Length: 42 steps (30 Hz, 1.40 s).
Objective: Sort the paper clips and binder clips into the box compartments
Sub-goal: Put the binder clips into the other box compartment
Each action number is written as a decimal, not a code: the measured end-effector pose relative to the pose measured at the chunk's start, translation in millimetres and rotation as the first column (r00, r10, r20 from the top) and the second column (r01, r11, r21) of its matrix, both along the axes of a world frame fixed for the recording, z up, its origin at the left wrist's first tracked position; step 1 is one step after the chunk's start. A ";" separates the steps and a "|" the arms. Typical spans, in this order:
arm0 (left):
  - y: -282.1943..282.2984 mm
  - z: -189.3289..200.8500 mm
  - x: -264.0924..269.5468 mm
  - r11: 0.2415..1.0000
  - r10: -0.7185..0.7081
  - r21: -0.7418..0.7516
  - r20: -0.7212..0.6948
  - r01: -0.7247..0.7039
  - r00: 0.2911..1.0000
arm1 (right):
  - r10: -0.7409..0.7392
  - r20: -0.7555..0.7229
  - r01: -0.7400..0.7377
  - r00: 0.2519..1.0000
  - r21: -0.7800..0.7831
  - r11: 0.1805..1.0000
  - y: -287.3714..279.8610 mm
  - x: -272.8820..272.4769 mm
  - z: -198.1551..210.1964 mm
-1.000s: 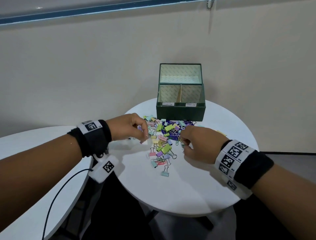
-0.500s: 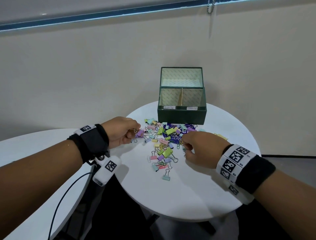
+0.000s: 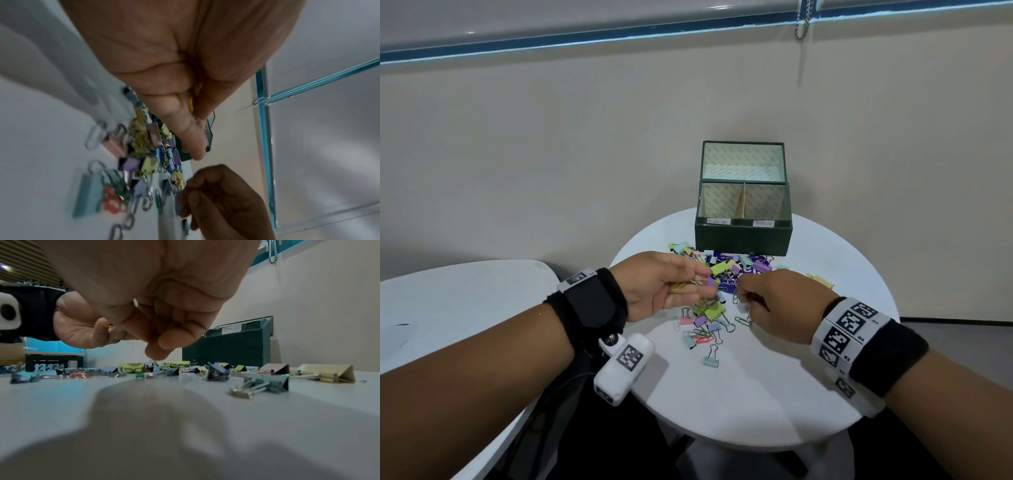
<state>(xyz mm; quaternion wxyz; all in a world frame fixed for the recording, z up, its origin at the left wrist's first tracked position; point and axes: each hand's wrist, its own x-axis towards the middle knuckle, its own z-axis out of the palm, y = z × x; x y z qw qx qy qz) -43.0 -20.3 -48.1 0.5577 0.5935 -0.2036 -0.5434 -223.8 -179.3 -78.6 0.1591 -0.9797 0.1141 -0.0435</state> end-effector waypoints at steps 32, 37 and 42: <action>17.2 -13.1 12.6 0.744 -0.621 0.643 0.766 0.182 -0.167 | -0.107 -0.189 0.097 0.976 -0.061 0.993 0.0 3.1 -6.7; 15.8 -12.2 11.6 0.698 -0.595 0.679 0.727 0.229 -0.343 | -0.081 -0.148 0.067 0.986 -0.096 0.993 2.6 2.1 -4.9; -20.9 16.5 12.3 0.775 -0.549 0.580 0.814 0.250 -0.189 | -0.049 -0.146 0.039 0.988 -0.072 0.997 1.8 3.2 -5.9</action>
